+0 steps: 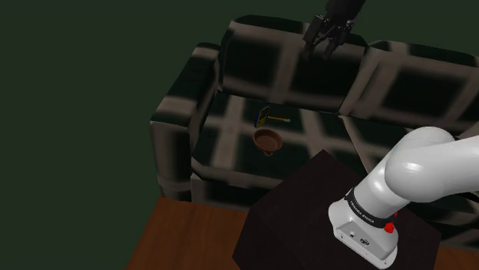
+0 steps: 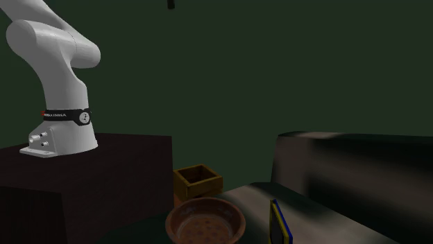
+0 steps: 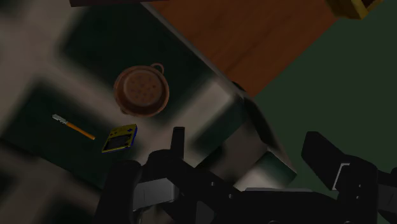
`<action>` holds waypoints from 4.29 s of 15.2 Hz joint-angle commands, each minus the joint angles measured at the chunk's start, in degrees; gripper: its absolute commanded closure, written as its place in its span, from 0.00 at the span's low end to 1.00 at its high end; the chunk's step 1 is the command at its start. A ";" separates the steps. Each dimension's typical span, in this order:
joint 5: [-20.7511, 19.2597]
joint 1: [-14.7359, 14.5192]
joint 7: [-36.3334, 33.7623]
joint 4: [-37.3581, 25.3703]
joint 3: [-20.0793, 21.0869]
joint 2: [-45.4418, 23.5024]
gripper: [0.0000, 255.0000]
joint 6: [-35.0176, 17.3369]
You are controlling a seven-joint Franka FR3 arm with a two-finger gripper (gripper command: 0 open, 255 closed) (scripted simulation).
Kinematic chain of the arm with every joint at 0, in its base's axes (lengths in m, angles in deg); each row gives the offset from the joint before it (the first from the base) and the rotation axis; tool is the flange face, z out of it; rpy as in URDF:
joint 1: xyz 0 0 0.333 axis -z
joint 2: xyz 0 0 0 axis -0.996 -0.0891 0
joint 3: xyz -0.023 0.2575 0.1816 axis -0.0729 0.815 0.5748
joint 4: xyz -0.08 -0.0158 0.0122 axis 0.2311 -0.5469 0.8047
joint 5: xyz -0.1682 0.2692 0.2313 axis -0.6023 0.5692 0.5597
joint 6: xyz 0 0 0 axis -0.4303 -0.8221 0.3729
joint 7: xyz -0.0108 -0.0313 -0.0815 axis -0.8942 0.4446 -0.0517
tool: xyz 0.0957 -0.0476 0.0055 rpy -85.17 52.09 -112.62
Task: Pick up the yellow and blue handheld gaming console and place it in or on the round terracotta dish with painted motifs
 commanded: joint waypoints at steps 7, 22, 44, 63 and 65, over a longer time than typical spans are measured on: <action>-0.01 2.13 -3.32 2.22 -0.09 -8.94 0.00 -10.44; 0.39 6.48 -11.00 -2.66 -1.98 -37.28 0.00 -31.98; 7.03 13.17 -18.52 -32.91 -5.84 -82.47 0.00 -43.52; 8.03 14.01 -18.74 -37.24 -5.35 -90.02 1.00 -46.54; 8.03 14.01 -18.74 -37.23 -5.35 -90.02 1.00 -46.54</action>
